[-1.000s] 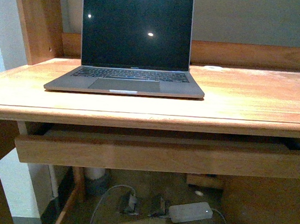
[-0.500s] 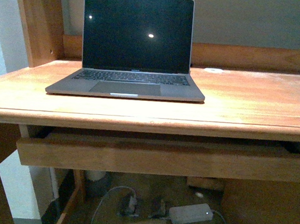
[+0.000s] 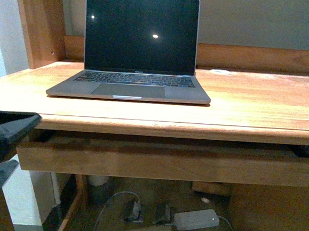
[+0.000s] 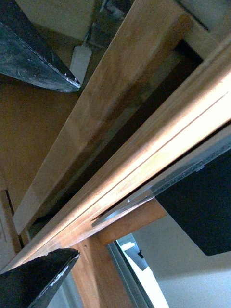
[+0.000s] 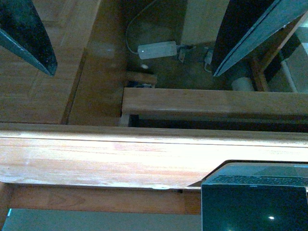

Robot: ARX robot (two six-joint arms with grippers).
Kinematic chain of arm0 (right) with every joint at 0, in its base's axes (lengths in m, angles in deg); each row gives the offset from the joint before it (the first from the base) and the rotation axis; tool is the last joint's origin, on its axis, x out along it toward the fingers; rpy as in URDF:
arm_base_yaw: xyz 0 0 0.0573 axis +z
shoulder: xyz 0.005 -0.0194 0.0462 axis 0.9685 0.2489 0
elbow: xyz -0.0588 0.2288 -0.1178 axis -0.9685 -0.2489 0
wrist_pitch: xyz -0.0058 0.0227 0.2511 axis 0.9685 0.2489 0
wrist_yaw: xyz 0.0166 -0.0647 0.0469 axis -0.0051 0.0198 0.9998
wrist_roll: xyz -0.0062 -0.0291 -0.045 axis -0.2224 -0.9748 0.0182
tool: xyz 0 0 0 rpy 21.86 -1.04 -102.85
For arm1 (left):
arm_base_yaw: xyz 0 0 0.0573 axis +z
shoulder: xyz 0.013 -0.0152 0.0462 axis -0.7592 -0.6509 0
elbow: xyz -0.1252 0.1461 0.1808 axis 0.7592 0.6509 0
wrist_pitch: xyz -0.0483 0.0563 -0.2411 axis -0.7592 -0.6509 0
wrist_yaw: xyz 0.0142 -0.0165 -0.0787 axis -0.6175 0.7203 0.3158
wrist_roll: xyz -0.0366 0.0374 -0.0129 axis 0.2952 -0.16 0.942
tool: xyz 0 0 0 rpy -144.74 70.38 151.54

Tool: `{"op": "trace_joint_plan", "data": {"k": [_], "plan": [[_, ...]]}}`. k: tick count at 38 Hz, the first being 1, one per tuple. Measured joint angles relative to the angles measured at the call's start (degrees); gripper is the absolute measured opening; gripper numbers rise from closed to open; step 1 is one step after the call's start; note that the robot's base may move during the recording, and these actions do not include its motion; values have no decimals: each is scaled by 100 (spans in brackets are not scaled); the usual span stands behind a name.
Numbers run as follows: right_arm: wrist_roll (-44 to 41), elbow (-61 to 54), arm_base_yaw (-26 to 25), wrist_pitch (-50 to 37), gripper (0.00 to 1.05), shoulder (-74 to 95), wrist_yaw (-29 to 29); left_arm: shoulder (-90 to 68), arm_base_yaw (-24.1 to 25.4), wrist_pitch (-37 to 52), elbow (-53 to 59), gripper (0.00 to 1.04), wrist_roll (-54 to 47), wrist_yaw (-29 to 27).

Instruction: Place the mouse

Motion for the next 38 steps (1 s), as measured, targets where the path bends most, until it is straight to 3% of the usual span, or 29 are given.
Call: {"op": "trace_joint_plan", "data": {"k": [5, 13, 38], "plan": [[0, 0, -2, 0, 98, 0, 0, -1182, -57, -15, -455, 98, 470, -212], [0, 0, 0, 0, 98, 0, 0, -1158, -39, 46, -444, 98, 597, -181], [0, 0, 0, 0, 98, 0, 2, -2949, 238, 44, -2291, 98, 1158, 31]]}}
